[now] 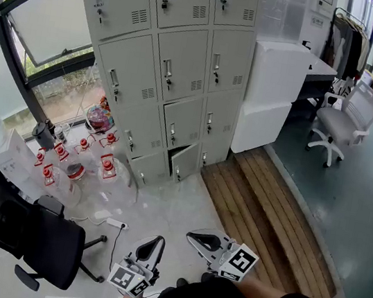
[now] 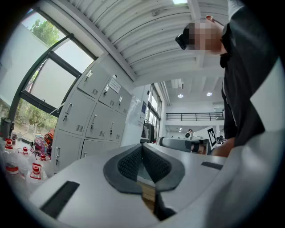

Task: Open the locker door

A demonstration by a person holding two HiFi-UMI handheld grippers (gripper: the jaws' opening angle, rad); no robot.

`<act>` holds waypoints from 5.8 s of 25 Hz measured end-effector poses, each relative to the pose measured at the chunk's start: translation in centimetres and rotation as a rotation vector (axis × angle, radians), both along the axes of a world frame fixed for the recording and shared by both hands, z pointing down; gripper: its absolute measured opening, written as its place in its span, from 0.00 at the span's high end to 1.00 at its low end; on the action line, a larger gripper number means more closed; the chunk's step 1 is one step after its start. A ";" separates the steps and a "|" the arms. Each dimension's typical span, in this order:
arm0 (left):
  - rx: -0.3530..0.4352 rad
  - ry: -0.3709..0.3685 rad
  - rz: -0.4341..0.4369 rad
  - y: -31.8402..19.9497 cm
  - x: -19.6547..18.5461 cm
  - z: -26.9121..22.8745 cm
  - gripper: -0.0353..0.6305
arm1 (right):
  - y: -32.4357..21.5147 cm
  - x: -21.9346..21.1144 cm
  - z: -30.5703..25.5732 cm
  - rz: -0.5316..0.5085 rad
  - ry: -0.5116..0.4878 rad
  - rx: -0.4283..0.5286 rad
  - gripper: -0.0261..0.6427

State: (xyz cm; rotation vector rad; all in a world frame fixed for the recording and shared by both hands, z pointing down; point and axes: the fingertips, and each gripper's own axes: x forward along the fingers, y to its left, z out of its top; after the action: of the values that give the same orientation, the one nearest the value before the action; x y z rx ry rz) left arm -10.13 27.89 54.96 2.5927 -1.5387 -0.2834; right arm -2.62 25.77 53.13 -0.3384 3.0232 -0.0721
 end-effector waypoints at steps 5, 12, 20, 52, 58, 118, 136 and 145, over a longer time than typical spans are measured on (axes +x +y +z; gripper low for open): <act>-0.015 0.007 0.012 0.5 -0.7 0.5 0.92 | 0.5 -0.2 0.6 0.024 0.002 -0.022 0.94; -0.020 0.013 0.049 0.0 -0.4 0.5 0.92 | 0.7 -0.2 0.9 0.052 -0.005 -0.046 0.94; -0.021 0.024 0.053 0.5 -1.5 0.8 0.92 | 0.5 -0.6 0.8 0.059 -0.043 -0.073 0.94; -0.050 -0.022 0.004 -22.2 -9.0 -2.5 0.92 | -22.5 -7.7 -0.1 -0.055 -0.096 -0.171 0.94; -0.042 -0.037 -0.029 -28.4 -10.6 -3.8 0.92 | -28.9 -8.3 -0.9 -0.075 -0.129 -0.179 0.94; 0.192 -0.337 0.221 -63.1 -24.8 -43.6 0.92 | -70.4 -24.6 -51.1 0.063 0.052 0.443 0.84; 0.183 -0.396 0.208 -66.1 -22.2 -45.6 0.92 | -74.0 -27.6 -52.4 0.097 0.148 0.300 0.78; 0.173 -0.403 0.222 -65.7 -22.1 -44.5 0.92 | -74.2 -28.9 -52.5 0.122 0.187 0.320 0.78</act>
State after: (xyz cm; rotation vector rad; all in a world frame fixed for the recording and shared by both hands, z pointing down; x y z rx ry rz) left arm -32.20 -37.83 10.48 3.0708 -1.3567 0.1446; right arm -31.49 -48.44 0.63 -0.5215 3.1126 0.4715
